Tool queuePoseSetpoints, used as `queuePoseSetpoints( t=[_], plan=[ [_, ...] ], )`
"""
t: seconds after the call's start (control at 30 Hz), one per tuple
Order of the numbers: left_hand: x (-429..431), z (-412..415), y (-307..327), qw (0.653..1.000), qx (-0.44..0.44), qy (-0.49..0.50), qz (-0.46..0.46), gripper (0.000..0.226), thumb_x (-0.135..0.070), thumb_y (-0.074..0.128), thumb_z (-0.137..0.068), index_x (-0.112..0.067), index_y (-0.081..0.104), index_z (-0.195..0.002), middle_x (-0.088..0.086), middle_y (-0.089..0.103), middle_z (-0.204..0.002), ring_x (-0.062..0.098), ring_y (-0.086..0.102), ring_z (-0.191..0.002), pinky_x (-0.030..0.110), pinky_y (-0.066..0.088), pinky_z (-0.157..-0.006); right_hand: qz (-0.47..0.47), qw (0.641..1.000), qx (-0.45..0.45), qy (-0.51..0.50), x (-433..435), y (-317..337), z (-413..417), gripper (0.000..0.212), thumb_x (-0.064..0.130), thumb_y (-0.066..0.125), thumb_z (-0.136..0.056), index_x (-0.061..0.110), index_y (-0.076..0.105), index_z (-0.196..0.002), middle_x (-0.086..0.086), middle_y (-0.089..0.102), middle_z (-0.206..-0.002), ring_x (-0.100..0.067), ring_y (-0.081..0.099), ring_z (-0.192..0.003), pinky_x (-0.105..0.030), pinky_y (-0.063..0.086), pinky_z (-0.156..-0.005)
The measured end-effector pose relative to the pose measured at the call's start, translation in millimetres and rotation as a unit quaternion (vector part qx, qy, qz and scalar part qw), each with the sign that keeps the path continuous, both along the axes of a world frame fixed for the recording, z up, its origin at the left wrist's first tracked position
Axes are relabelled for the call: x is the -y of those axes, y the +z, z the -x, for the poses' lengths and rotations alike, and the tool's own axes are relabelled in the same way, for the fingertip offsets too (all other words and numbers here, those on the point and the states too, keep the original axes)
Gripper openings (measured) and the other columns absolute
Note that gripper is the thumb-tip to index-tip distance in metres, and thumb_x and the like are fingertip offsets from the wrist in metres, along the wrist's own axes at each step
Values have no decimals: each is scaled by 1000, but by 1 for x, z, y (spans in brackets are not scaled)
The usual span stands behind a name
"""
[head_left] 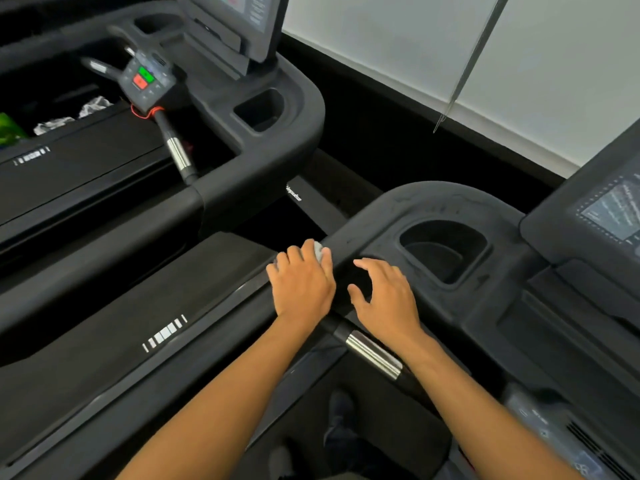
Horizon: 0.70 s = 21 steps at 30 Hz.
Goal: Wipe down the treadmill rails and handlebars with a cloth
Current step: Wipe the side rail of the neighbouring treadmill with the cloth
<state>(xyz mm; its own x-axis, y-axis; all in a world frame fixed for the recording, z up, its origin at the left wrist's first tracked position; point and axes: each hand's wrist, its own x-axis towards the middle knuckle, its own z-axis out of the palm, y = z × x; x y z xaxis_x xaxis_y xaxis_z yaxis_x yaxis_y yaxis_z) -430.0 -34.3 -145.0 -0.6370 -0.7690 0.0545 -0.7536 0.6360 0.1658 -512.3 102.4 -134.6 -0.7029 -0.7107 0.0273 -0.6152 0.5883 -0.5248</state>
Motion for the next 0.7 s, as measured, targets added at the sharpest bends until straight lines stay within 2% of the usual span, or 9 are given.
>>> queuePoseSetpoints(
  t=[0.07,0.17,0.23,0.3,0.37,0.43,0.5,0.6,0.7],
  plan=[
    [2,32,4,999,-6,-18,-29,49,-48,33,-109,-14,64,-129,12,71,-104,35,66,-92,48,48,-78,1,1000,-18,4,-4,2,13,48,36,66,-93,24,54,-138,6,55,-141,-16,50,-127,-32,37,-108],
    [15,80,16,987,-55,-35,-144,53,-47,28,-111,-14,57,-140,16,67,-125,39,62,-113,52,45,-95,4,998,-55,-2,-12,6,29,49,31,70,-90,21,56,-136,2,55,-142,-19,50,-127,-35,39,-107],
    [21,101,21,980,-67,-55,-178,54,-46,27,-111,-15,51,-147,16,61,-136,39,58,-122,53,40,-102,-1,996,-84,-5,-17,8,39,50,27,72,-89,19,57,-135,-1,55,-142,-21,51,-126,-38,42,-105],
    [21,105,18,984,-35,-89,-148,57,-48,27,-110,-18,44,-155,16,60,-139,38,58,-123,53,40,-102,-15,994,-111,-4,-22,10,47,51,26,73,-88,16,57,-136,-3,55,-143,-22,51,-126,-39,44,-103],
    [16,90,8,993,-10,-102,-67,61,-52,27,-109,-19,39,-159,15,66,-129,36,64,-111,50,46,-91,-45,991,-128,-5,-25,9,54,55,28,73,-88,15,55,-138,-5,53,-145,-24,51,-127,-40,45,-104],
    [9,63,0,994,11,-112,1,63,-55,27,-108,-18,43,-157,13,69,-116,33,66,-97,47,49,-79,-69,989,-131,-7,-26,8,57,60,31,73,-88,15,52,-141,-7,51,-146,-24,50,-129,-40,43,-106],
    [5,30,-1,992,28,-117,41,64,-56,28,-108,-17,42,-156,12,66,-111,31,63,-92,45,49,-76,-79,989,-126,-6,-25,7,55,62,33,73,-88,15,50,-142,-7,50,-147,-25,49,-131,-40,44,-107],
    [4,-32,0,988,60,-123,71,66,-57,32,-109,-17,32,-161,12,59,-120,29,59,-97,43,46,-79,-88,988,-124,0,-21,6,47,62,34,72,-87,15,50,-143,-8,50,-148,-25,48,-131,-41,44,-107],
    [6,-100,-5,985,87,-126,82,71,-52,40,-107,-15,22,-165,19,50,-138,36,55,-115,47,46,-91,-97,985,-140,-4,-16,8,39,62,35,72,-87,15,50,-143,-8,49,-149,-26,49,-130,-41,44,-106]
  ],
)
